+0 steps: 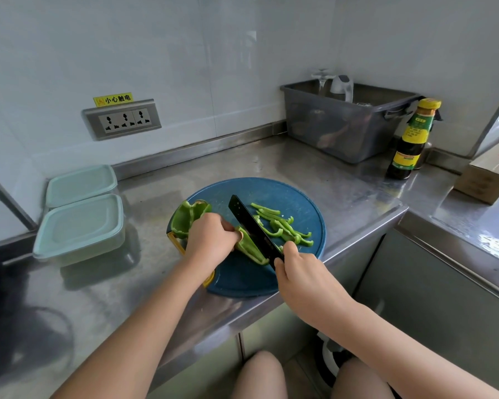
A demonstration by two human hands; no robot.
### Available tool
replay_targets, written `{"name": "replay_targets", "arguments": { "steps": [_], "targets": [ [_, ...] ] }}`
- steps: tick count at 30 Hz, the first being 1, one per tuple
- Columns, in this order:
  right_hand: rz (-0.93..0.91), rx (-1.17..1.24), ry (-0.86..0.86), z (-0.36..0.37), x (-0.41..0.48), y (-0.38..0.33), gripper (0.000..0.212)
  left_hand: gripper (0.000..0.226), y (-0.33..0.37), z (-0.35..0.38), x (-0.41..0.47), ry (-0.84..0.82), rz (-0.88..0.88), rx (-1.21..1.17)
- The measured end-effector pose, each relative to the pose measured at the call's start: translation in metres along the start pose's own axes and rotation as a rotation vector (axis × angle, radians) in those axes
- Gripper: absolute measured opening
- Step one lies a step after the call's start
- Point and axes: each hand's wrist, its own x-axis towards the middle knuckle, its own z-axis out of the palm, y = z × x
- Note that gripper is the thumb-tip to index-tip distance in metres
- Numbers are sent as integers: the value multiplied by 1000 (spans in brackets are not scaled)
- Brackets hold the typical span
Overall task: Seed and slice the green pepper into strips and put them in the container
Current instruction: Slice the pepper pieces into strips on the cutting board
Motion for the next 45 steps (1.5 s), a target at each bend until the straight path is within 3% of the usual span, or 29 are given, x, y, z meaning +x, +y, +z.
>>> {"name": "replay_targets", "arguments": {
  "steps": [14,17,19,21,25,28,32,38,45],
  "targets": [
    [-24,-169,-46,6,19,-6,4,10,-2,-2,9,-88,-53,4],
    [-71,-82,-82,-3,25,-9,9,10,-1,-2,9,-102,-42,8],
    [-105,-183,-212,-10,29,-17,13,12,0,-3,8,-105,-31,9],
    [-136,-210,-219,-12,42,-23,18,17,0,-4,6,-100,-13,9],
    [-138,-267,-120,-3,62,-32,15,25,-5,-3,-2,-46,35,-50],
    [-112,-289,-120,-4,61,-30,13,17,-11,-1,-6,75,75,-99],
    [61,-176,-153,-13,52,-15,20,11,-15,-1,-5,138,123,-64],
    [69,21,-8,-11,26,-1,27,13,-6,0,-5,-14,40,-248],
    [57,111,53,-4,10,-12,25,15,-5,-2,-8,0,1,-217]
  ]
}}
